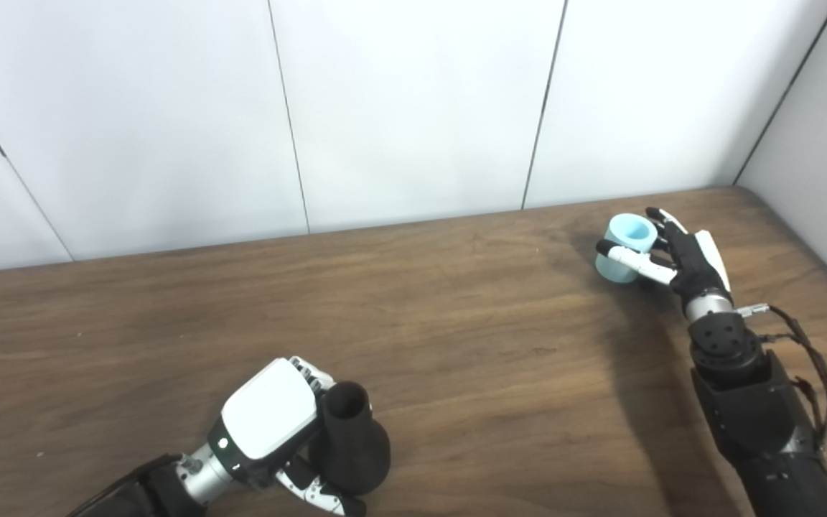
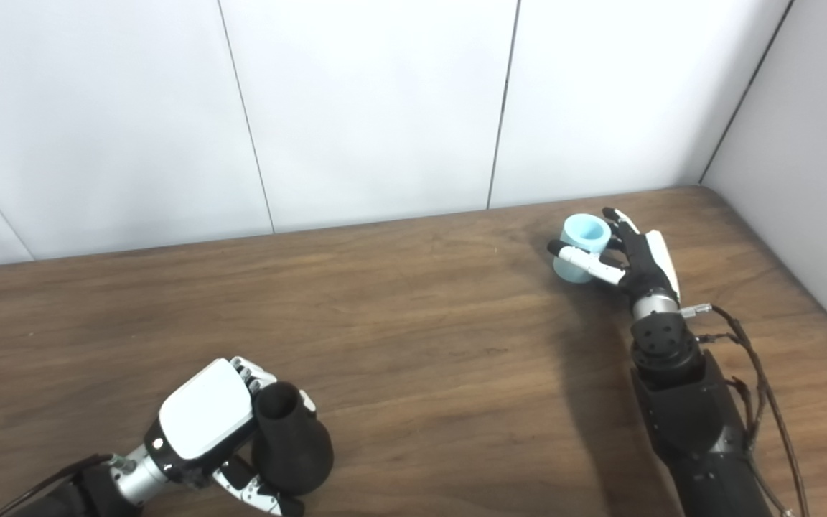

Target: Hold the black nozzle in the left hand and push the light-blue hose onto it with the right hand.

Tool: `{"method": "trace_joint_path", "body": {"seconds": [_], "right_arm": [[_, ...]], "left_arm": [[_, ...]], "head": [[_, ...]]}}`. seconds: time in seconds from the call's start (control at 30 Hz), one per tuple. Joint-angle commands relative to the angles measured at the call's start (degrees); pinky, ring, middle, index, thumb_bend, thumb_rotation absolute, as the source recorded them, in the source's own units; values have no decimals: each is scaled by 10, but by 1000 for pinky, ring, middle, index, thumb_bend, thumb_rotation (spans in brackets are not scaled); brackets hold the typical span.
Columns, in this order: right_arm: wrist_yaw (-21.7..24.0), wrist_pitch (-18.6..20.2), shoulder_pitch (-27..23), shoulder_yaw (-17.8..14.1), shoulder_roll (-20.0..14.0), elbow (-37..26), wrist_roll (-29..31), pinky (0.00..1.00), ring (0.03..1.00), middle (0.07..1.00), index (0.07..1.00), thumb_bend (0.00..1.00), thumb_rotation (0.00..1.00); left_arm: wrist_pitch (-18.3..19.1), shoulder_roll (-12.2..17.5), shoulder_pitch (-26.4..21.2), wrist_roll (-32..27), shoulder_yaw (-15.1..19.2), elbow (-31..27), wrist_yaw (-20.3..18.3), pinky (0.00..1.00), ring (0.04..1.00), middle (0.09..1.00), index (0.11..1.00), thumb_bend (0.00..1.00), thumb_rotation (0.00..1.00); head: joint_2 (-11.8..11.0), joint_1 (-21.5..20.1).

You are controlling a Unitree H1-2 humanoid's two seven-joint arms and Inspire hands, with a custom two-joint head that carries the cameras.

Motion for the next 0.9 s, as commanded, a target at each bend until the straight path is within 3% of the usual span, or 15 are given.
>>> {"method": "trace_joint_path", "body": {"seconds": [0.0, 0.27, 0.4, 0.5, 0.63, 0.7, 0.77, 0.8, 0.87], "right_arm": [[3, -14, -28, 9, -4, -4, -3, 793, 878, 887, 911, 1000, 541], [8, -26, -32, 26, -2, 10, -4, 808, 879, 906, 912, 1000, 441], [1, -41, -32, 28, 0, 17, -7, 753, 818, 839, 854, 982, 295], [4, -30, -30, 38, -5, 14, -20, 700, 764, 790, 825, 957, 185], [-8, -17, -31, 39, -2, 12, -34, 641, 698, 731, 777, 956, 110], [-22, -16, -32, 34, 4, 10, -37, 598, 656, 679, 709, 926, 43], [-36, -24, -30, 32, 8, 10, -41, 542, 606, 619, 642, 866, 8], [-42, -33, -30, 33, 8, 12, -44, 505, 572, 573, 554, 662, 51], [-49, -52, -28, 35, 7, 17, -46, 456, 524, 510, 506, 563, 13]], "left_arm": [[4, 14, 39, 31, -20, 13, -49, 73, 149, 227, 478, 523, 40], [3, 16, 46, 18, -13, 2, -62, 74, 144, 224, 479, 523, 40], [4, 18, 48, 18, -10, -3, -69, 79, 147, 232, 480, 523, 41], [4, 17, 46, 25, -12, 6, -58, 80, 147, 224, 476, 523, 39], [3, 19, 47, 22, -12, 0, -64, 75, 143, 225, 479, 523, 40], [4, 19, 48, 24, -10, -5, -65, 77, 144, 226, 479, 523, 40], [4, 20, 48, 23, -9, -5, -68, 78, 146, 230, 479, 523, 40], [4, 20, 48, 21, -10, -5, -69, 80, 149, 232, 479, 523, 40], [3, 20, 48, 18, -10, -4, -70, 79, 150, 233, 479, 523, 40]], "head": [[1, 0], [3, 1], [3, 1], [3, 0], [4, 1], [5, 1], [5, 1], [5, 1], [5, 1]]}}
